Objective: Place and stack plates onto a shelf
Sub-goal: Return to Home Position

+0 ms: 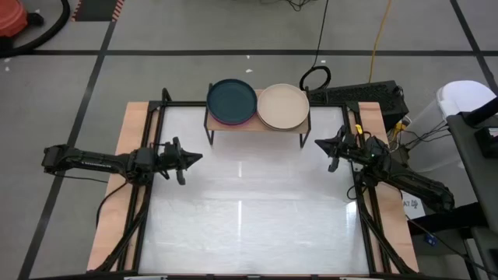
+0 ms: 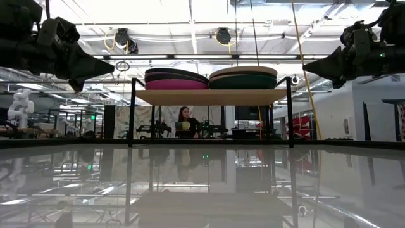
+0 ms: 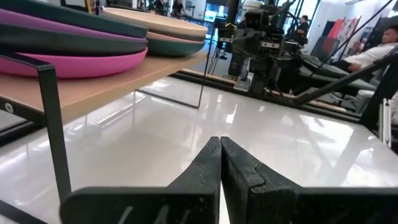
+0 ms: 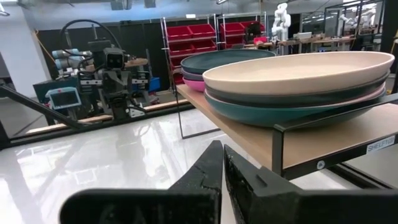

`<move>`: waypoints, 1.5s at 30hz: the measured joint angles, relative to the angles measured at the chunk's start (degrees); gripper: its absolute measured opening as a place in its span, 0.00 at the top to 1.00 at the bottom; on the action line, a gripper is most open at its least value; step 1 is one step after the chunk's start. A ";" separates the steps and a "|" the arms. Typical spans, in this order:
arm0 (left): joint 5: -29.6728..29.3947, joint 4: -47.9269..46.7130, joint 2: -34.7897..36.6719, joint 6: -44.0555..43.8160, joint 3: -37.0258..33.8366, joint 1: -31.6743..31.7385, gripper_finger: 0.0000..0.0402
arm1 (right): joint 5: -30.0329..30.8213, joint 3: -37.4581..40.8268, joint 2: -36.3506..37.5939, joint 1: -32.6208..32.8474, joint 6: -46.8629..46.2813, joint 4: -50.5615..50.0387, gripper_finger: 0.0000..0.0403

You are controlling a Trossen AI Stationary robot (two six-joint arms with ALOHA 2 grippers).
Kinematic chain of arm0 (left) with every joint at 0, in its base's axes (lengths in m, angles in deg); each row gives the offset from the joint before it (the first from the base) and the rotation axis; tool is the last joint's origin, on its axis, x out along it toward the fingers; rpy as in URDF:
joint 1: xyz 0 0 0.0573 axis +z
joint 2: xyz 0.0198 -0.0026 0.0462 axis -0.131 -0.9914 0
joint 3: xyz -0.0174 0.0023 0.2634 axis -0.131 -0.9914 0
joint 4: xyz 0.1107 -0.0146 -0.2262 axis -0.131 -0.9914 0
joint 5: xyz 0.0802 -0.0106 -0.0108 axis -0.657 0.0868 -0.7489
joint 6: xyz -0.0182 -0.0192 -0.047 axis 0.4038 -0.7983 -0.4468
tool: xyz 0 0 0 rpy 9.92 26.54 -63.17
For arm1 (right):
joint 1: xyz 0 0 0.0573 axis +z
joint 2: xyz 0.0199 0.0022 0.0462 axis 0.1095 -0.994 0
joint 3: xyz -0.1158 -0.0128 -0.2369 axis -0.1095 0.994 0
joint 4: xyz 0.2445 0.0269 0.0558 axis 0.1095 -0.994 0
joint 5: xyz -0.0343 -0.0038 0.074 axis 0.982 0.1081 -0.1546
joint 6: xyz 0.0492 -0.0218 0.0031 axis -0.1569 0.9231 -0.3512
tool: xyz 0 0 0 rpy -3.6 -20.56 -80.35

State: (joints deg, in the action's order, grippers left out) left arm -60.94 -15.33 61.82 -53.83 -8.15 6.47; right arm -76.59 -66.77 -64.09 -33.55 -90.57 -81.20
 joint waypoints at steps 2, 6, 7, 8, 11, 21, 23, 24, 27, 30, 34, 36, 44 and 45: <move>-0.01 0.02 0.00 -0.59 0.00 0.00 0.99 | 0.02 0.00 0.00 0.00 0.03 0.96 1.00; -0.01 0.02 0.00 -0.58 0.00 0.00 0.99 | -0.18 0.00 -0.02 0.00 0.08 2.98 1.00; -0.01 0.02 0.00 -0.22 0.00 0.00 0.99 | -0.18 0.02 -0.02 0.00 0.08 3.67 1.00; -0.01 0.04 0.00 0.20 0.00 0.00 0.99 | -0.18 0.02 -0.02 0.00 0.08 4.15 1.00; -0.01 0.04 0.00 0.34 0.00 0.00 0.99 | -0.18 0.04 -0.02 -0.01 0.08 4.20 1.00; -0.01 0.09 0.00 0.50 0.00 0.00 0.99 | -0.16 0.07 -0.02 -0.02 0.08 4.51 1.00; -0.01 0.11 0.00 0.49 0.02 0.00 0.99 | -0.16 0.07 -0.02 -0.01 0.08 4.53 1.00; -0.01 0.11 0.00 0.49 0.02 0.00 0.99 | -0.16 0.07 -0.02 -0.02 0.08 4.54 1.00; -0.02 0.11 0.00 0.49 0.02 0.00 0.99 | -0.14 0.07 -0.02 -0.02 0.08 4.61 1.00; -0.03 0.11 0.00 0.49 0.02 0.00 0.99 | -0.14 0.07 -0.02 -0.02 0.08 4.68 1.00; -0.03 0.13 0.00 0.49 0.02 0.00 0.99 | -0.14 0.07 -0.02 -0.02 0.08 4.68 1.00; -0.03 0.13 0.00 0.48 0.02 0.00 0.99 | -0.14 0.07 -0.02 -0.02 0.09 4.69 1.00; -0.03 0.13 0.00 0.47 0.02 0.00 0.99 | -0.12 0.07 -0.02 -0.02 0.08 4.70 1.00; -0.03 0.13 0.00 0.47 0.02 0.00 0.99 | -0.12 0.07 -0.02 -0.02 0.10 4.68 1.00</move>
State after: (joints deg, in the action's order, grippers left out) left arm -60.97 -15.19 61.82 -53.36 -8.13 6.47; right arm -76.71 -66.70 -64.11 -33.57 -90.47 -76.52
